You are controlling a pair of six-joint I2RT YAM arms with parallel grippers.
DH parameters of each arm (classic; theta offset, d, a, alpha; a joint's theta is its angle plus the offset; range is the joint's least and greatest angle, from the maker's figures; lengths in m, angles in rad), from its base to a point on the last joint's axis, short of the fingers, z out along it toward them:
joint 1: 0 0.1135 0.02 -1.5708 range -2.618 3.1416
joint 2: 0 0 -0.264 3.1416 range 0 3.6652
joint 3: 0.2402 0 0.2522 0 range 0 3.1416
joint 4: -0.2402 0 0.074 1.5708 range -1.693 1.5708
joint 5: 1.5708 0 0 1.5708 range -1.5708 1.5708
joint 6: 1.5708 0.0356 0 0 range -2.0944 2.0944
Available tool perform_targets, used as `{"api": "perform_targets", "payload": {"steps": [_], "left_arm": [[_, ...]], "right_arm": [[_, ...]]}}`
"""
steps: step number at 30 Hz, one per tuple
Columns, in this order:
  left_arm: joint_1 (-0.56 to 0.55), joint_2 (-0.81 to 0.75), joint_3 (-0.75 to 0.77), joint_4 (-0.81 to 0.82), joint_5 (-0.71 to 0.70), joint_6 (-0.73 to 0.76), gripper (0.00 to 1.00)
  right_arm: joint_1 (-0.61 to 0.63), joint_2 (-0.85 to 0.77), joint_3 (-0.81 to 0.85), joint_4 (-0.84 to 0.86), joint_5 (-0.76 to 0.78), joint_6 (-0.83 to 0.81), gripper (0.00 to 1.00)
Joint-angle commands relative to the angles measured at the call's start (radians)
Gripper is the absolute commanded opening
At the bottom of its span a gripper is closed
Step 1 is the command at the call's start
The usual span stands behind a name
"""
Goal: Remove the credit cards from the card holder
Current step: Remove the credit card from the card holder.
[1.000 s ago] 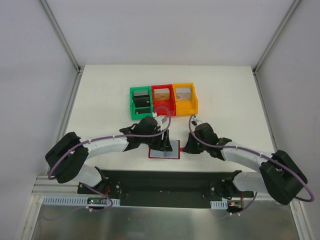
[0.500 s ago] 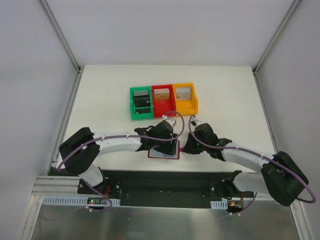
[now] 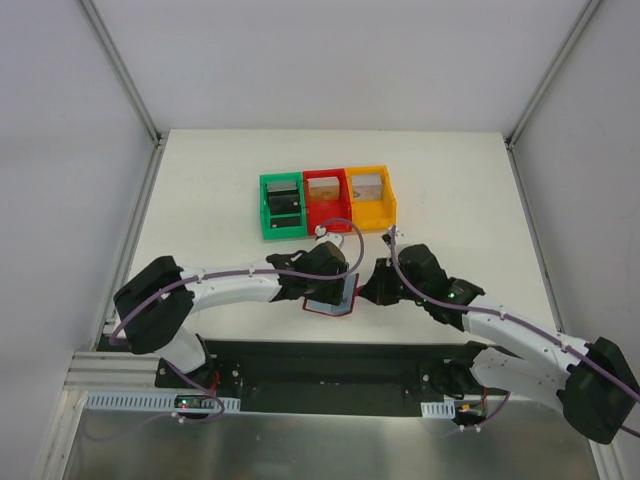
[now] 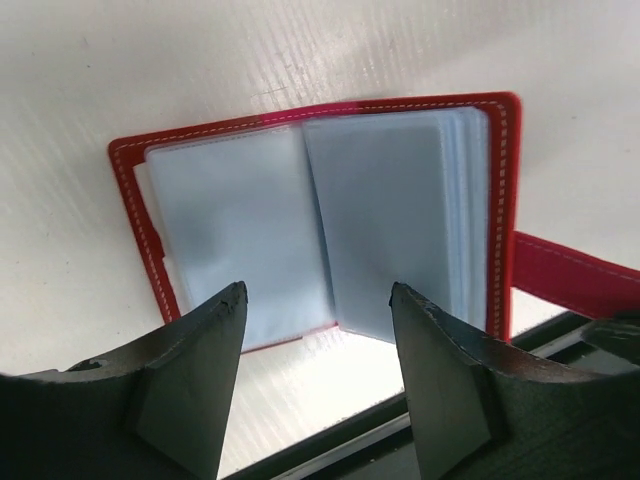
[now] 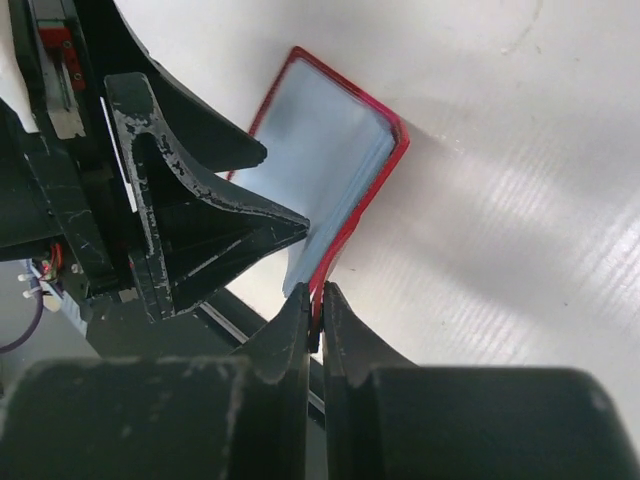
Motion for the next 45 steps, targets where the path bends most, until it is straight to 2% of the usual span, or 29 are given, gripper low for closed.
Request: {"api": "perform_targets", "payload": {"steps": [1, 9, 18, 26, 37, 45], "left_arm": [[-0.005, -0.089, -0.024, -0.019, -0.045, -0.032, 0.59], [-0.005, -0.082, -0.033, -0.015, -0.026, -0.034, 0.63], [-0.005, -0.109, -0.033, 0.019, -0.011, -0.029, 0.65], [-0.005, -0.114, -0.022, 0.079, 0.058, -0.019, 0.71], [-0.005, -0.063, 0.001, 0.096, 0.078, -0.008, 0.69], [-0.004, -0.043, -0.005, 0.093, 0.061, -0.011, 0.61]], "right_arm": [[0.024, -0.011, 0.077, -0.030, -0.003, -0.020, 0.01], [0.033, 0.035, 0.070, -0.022, 0.011, -0.018, 0.01], [0.030, 0.003, 0.028, -0.031, 0.026, -0.024, 0.01], [0.030, -0.026, 0.028, -0.054, 0.026, -0.041, 0.01], [0.030, -0.046, 0.031, -0.070, 0.029, -0.049, 0.01], [0.030, -0.063, 0.034, -0.077, 0.031, -0.052, 0.01]]}}
